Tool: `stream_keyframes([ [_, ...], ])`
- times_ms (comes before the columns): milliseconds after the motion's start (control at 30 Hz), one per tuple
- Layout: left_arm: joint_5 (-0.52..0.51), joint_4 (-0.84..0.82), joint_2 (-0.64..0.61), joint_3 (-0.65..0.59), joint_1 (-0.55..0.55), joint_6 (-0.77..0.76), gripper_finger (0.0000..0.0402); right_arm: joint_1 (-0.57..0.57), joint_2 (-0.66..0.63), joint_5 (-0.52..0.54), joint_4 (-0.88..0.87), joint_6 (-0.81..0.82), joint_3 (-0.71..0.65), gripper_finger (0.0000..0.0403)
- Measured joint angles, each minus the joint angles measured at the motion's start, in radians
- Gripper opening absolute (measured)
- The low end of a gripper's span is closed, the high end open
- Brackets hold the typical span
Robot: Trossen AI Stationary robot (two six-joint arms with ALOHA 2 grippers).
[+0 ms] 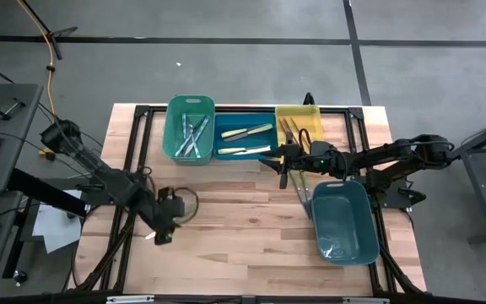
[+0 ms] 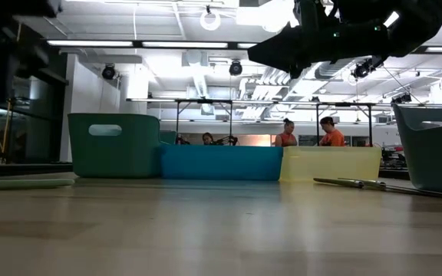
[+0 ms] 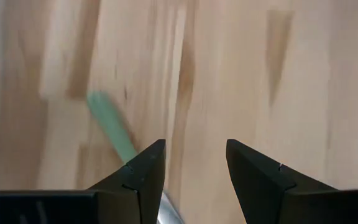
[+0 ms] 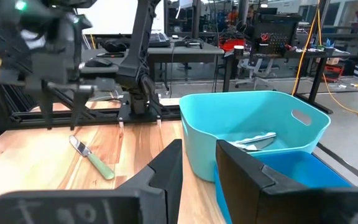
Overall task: Sort silverware by color (type)
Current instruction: Put the green knife into the green bin
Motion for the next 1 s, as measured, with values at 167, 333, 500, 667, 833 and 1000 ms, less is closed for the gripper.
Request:
stream_keyframes([
  [167, -0.007, -0.058, 0.128, 0.008, -0.032, -0.217, 0.0161, 0.0, 0.0, 0.0, -0.001, 0.0, 0.0, 0.0094],
  [333, -0.018, -0.103, 0.212, 0.008, -0.031, -0.366, 0.0161, 0.0, 0.0, 0.0, 0.002, 0.0, 0.0, 0.0094],
  [500, 0.005, -0.11, 0.269, 0.008, -0.017, -0.43, 0.0161, 0.0, 0.0, 0.0, 0.002, -0.001, 0.0, 0.0094],
  [667, 0.041, -0.125, 0.302, 0.008, 0.014, -0.413, 0.0161, 0.0, 0.0, 0.0, 0.002, -0.001, 0.0, 0.0094],
  [833, 0.048, -0.127, 0.315, 0.008, 0.055, -0.371, 0.0161, 0.0, 0.0, 0.0, 0.002, 0.0, 0.0, 0.0094],
  [1000, 0.107, -0.12, 0.314, -0.009, 0.088, -0.361, 0.0161, 0.0, 0.0, 0.0, 0.002, 0.0, 0.0, 0.0094],
])
